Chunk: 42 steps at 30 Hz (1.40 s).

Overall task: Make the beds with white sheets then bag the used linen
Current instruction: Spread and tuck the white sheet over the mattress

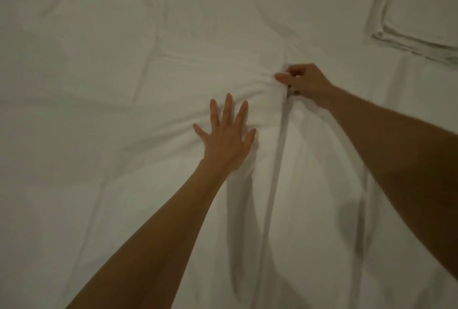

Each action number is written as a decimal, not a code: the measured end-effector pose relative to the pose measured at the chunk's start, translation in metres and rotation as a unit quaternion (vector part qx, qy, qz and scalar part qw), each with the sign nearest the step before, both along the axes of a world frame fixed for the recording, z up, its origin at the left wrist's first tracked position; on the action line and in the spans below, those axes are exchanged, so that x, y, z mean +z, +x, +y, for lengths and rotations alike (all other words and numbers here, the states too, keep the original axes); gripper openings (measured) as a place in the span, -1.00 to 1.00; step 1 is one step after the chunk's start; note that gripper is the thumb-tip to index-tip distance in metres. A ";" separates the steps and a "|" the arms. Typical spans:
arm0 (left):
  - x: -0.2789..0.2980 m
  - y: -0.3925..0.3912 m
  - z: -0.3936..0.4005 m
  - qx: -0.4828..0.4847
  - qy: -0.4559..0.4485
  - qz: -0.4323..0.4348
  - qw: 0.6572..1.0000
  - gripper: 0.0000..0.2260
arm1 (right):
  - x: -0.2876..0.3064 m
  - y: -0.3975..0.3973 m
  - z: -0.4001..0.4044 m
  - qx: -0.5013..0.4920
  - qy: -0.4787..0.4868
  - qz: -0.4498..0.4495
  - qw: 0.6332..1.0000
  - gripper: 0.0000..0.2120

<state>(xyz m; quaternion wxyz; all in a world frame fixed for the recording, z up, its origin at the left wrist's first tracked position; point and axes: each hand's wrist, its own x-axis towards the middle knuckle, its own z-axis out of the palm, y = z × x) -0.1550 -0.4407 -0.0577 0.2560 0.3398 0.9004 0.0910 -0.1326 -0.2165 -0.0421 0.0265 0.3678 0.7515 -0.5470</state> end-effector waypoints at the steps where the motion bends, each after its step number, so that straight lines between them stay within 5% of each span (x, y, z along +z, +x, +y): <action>1: -0.003 0.001 0.001 0.000 -0.006 0.003 1.000 -0.44 | 0.007 -0.006 0.009 0.012 -0.005 -0.008 1.000 -0.79; 7: -0.026 0.018 -0.006 0.006 -0.045 0.033 0.998 -0.40 | -0.021 0.011 -0.028 -0.223 -0.196 0.020 0.955 -0.74; 10: -0.028 0.022 -0.011 0.006 -0.033 0.037 0.999 -0.36 | -0.028 0.032 -0.052 -0.203 -0.265 -0.020 0.942 -0.50; 15: -0.024 0.036 -0.037 0.049 -0.006 0.034 0.998 -0.38 | -0.040 0.071 -0.118 -0.146 -0.350 -0.091 0.921 -0.58; 25: -0.015 0.082 -0.046 0.018 -0.076 0.008 0.997 -0.45 | -0.032 0.098 -0.110 -0.120 -0.280 -0.056 0.951 -0.71; 30: -0.006 0.124 -0.006 -0.077 -0.052 -0.033 0.995 -0.30 | -0.017 0.160 -0.055 -0.153 -0.229 -0.067 0.959 -0.70; 34: 0.003 0.171 0.026 -0.160 -0.043 -0.086 0.982 -0.40 | -0.004 0.223 -0.011 -0.236 -0.179 -0.064 0.953 -0.65; 39: 0.005 0.193 0.020 -0.199 -0.071 -0.079 0.974 -0.38 | -0.005 0.267 -0.049 -0.313 -0.239 -0.076 0.916 -0.67; 42: 0.007 0.188 -0.002 -0.218 -0.098 -0.072 0.968 -0.43 | -0.011 0.296 -0.093 -0.256 -0.296 -0.164 0.906 -0.45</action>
